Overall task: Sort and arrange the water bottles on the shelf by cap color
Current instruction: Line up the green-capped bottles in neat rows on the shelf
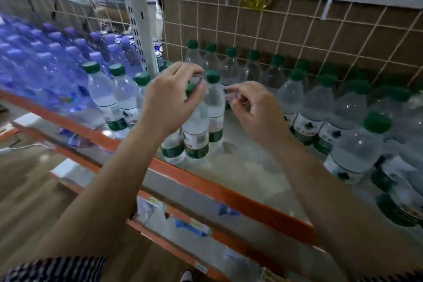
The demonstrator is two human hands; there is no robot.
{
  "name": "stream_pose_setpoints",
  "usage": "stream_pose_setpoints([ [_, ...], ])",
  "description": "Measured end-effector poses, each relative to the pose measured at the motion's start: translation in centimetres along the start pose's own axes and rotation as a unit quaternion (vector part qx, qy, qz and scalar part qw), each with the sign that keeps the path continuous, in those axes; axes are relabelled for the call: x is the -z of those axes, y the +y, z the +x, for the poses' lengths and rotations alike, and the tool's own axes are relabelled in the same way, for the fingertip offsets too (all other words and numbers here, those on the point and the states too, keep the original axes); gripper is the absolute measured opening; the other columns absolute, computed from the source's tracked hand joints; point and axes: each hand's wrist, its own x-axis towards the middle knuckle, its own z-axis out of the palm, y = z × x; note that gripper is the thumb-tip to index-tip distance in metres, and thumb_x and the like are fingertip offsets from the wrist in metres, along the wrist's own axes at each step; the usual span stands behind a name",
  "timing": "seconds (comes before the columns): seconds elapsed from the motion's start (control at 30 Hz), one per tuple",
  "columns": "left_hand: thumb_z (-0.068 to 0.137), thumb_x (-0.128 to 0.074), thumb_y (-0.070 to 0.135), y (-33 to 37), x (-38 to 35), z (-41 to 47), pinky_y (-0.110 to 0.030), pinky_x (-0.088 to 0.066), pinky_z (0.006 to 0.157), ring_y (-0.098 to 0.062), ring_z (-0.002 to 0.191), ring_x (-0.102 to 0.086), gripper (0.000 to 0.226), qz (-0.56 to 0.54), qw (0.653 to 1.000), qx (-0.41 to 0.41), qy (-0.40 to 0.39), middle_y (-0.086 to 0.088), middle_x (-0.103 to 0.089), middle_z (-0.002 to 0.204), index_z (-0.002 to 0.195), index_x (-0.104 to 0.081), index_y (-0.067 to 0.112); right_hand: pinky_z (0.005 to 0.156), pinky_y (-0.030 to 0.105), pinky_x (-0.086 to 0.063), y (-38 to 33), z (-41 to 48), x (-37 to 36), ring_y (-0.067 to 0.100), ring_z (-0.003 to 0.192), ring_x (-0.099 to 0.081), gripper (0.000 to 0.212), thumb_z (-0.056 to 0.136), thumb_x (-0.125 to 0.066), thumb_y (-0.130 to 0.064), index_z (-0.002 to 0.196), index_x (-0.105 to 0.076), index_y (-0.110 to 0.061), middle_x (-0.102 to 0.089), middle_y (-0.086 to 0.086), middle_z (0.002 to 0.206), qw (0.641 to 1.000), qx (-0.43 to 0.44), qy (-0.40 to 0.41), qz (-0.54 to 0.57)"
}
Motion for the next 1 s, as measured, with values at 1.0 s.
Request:
stream_pose_setpoints([
  [1.0,0.08,-0.074,0.047,-6.6,-11.7,18.8,-0.011,-0.032,0.054,0.003,0.061,-0.052,0.034,-0.084,0.872,-0.289,-0.386,0.017,-0.054,0.068,0.097,-0.067,0.018,0.069,0.024,-0.045,6.4,13.4,4.3,0.014,0.088,-0.058,0.049,0.083,-0.074,-0.038,0.122,-0.061,-0.013,-0.062,0.003,0.112,0.909,-0.186,-0.221,-0.301],
])
